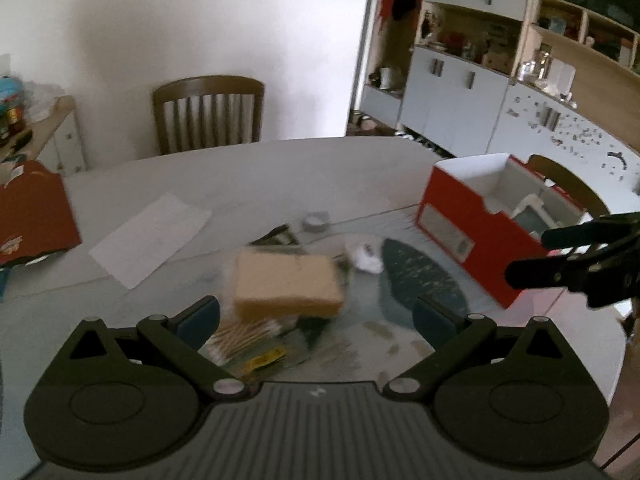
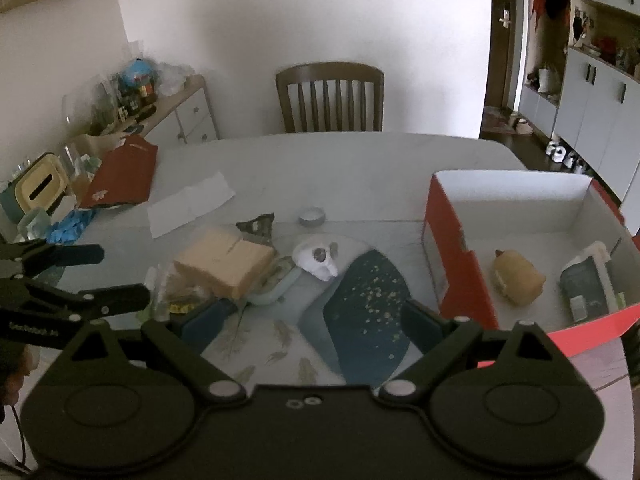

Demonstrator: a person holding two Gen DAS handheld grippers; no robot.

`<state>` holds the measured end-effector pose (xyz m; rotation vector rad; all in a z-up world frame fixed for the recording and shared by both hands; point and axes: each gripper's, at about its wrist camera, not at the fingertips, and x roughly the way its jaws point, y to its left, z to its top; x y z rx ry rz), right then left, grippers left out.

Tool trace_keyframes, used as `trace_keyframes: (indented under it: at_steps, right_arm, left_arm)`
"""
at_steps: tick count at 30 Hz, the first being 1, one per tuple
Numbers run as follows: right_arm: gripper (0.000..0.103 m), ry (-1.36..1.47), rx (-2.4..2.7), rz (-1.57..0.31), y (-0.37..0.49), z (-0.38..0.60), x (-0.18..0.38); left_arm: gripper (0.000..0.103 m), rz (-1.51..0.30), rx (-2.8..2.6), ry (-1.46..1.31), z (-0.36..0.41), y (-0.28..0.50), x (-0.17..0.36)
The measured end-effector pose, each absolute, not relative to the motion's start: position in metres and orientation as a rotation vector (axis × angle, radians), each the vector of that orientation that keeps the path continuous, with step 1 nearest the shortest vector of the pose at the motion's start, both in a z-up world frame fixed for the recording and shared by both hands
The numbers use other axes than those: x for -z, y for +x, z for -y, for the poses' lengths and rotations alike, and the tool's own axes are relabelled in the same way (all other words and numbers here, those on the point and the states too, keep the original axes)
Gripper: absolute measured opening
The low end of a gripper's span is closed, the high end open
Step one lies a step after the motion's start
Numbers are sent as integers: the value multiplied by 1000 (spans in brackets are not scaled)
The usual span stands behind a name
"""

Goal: Organize objects
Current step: 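Withdraw both tools from the shoebox back toward the table items, then grasp the white tube with the left gripper while the right grasps the toy fish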

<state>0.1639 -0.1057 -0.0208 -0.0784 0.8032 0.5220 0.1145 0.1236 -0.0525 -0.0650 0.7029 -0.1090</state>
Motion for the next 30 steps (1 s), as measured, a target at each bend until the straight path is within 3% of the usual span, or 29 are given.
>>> trace_keyframes:
  at_steps: [20,30]
  right_arm:
    - [90,-215,-556,-937,178,46,89]
    - [85,-275,-632,-964,174,20,104]
  left_arm:
    - [103,-866,59,-11,-143,99,147]
    - [103,-845,-50,-34,-171,105,138]
